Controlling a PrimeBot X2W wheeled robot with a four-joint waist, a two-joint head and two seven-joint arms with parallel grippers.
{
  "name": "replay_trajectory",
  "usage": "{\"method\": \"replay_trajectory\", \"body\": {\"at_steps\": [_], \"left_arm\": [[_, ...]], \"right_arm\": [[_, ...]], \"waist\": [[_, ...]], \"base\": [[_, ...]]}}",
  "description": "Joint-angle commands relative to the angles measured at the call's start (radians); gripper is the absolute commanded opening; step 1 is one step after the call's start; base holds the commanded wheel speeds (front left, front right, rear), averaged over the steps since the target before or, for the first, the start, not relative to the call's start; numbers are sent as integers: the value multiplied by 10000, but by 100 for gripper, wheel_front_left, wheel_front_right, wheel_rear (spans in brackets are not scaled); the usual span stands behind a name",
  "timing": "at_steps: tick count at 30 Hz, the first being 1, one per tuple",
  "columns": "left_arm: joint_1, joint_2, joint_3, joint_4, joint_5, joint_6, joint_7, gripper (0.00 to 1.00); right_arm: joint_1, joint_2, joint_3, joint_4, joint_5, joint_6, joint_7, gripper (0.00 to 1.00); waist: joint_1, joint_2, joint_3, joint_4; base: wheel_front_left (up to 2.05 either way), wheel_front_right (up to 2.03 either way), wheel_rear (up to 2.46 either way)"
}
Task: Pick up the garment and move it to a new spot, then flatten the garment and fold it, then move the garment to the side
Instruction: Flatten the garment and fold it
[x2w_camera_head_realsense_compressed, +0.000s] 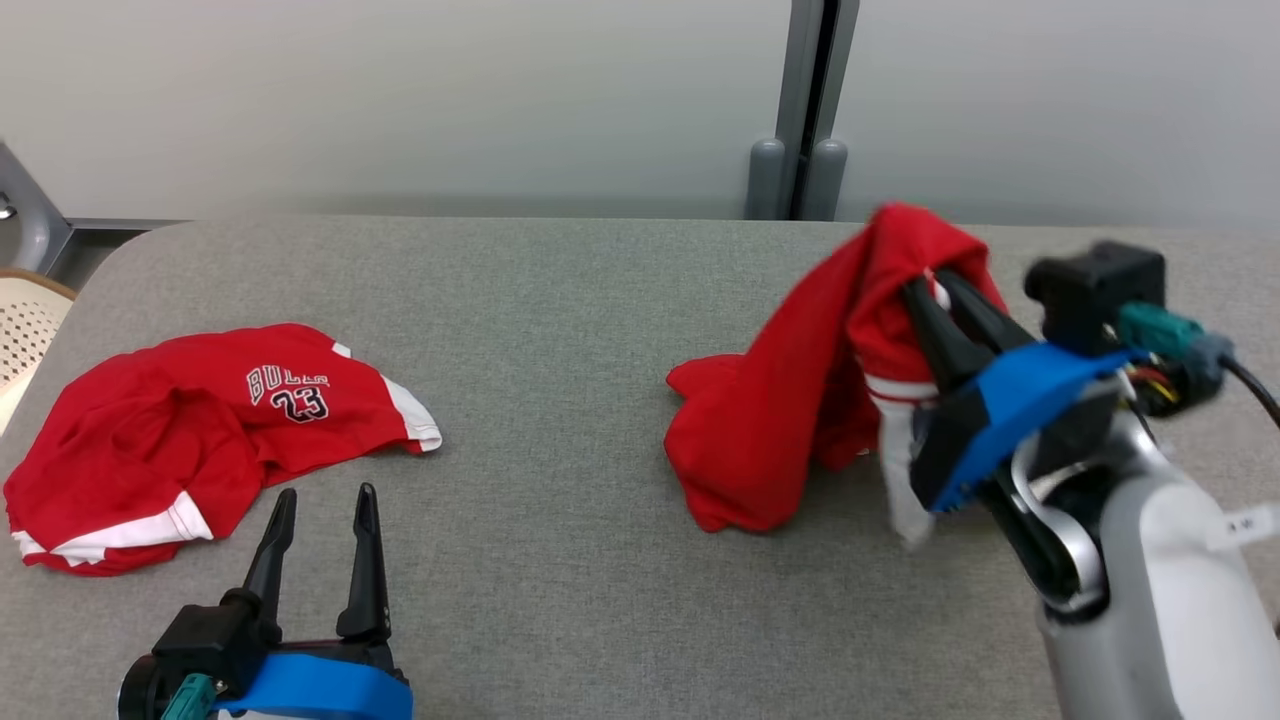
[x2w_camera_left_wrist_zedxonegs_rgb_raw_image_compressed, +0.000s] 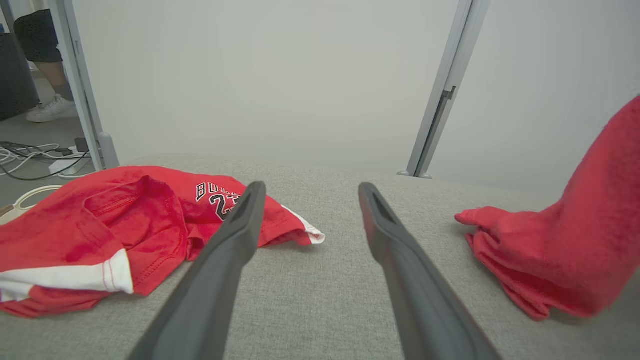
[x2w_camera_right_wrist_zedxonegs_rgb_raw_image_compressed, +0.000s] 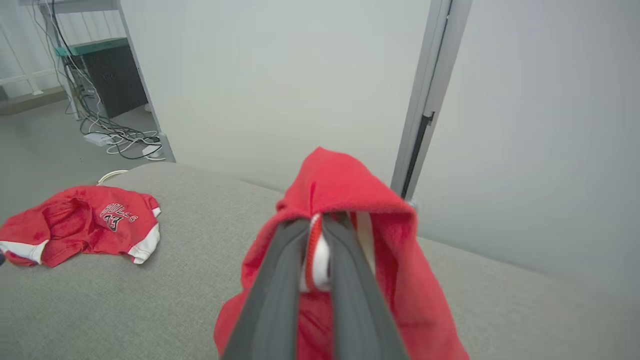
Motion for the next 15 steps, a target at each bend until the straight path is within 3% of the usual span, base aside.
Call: {"method": "replay_trajectory", "body": {"at_steps": [1,8,15], "left_arm": [[-143,-14,-21,-55,56,-9,-46,100],[-310,-99,-213,-50,100,-87,-47,100],[-138,-120,-229,22,100,-128,-47,100]], "right_arm": [[-494,-1,213,132,125,5,5,0],[-3239,-4,1556,1746,935,5,-746,0],[-5546,-3,2204,3151,2605,5,-2233,0]], "waist": [[-1,0,37,47],[-1,0,154,436],[-1,0,-16,642]], "base": [[0,0,0],[0,0,0],[0,0,0]]}}
